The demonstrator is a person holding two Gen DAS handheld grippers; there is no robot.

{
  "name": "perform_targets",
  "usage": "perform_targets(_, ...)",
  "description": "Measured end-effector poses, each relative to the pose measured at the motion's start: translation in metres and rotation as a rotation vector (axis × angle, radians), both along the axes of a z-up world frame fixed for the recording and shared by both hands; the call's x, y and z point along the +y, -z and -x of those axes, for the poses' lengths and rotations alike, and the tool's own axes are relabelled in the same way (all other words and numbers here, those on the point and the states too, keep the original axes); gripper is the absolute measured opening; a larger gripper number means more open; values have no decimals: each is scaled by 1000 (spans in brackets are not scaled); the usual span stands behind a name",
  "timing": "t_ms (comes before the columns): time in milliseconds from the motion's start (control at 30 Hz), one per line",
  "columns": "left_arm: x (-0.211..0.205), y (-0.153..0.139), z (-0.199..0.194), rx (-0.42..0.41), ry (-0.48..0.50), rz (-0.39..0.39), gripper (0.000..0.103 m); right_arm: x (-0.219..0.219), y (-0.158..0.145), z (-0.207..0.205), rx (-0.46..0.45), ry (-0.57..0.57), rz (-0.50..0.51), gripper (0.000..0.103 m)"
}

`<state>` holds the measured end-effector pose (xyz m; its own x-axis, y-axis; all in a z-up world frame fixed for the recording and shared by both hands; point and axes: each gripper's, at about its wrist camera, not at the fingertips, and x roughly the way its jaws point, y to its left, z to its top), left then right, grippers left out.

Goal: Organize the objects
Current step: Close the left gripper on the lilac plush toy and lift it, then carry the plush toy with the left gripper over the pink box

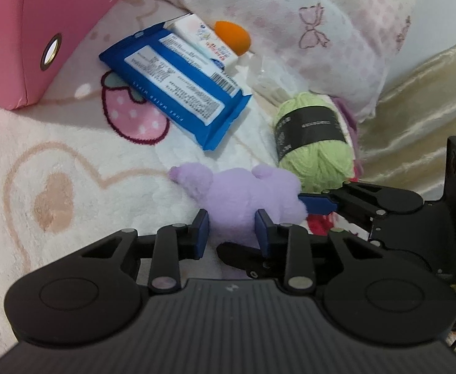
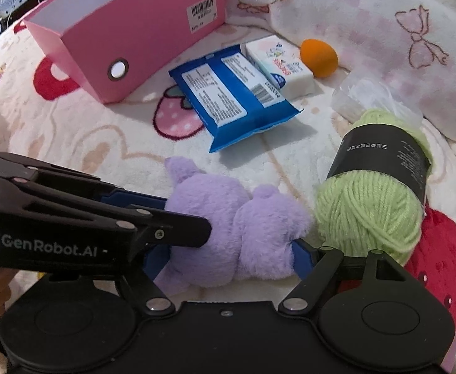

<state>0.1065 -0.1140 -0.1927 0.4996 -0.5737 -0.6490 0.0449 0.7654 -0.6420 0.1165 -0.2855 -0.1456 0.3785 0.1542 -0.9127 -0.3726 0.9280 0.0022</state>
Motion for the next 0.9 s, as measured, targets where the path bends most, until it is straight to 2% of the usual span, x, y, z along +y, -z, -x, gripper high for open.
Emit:
perform_targets(200, 9, -5, 5, -1, -1, 9, 31, 4, -8, 3, -1, 16, -20, 82)
perform_targets(367, 17, -22, 9, -54, -2, -63, 31, 16, -14, 6, -5, 47, -72, 83)
perform_targets(467, 22, -32, 11, -76, 7, -113, 31, 30, -15, 11, -16, 29, -59, 84)
perform_targets(667, 33, -45, 18, -83, 37, -92, 31, 28, -26, 15, -28, 85, -120, 83)
perform_targets(733, 32, -53, 20, -89, 56, -130, 32, 30, -29, 19, -46, 91, -126, 81)
perform_targets(800, 28, -61, 23, -82, 80, -209, 32, 36, -30, 23, -48, 79, -126, 79)
perform_targets(900, 31, -69, 30, -87, 98, -244, 32, 43, -34, 29, -69, 59, -119, 78)
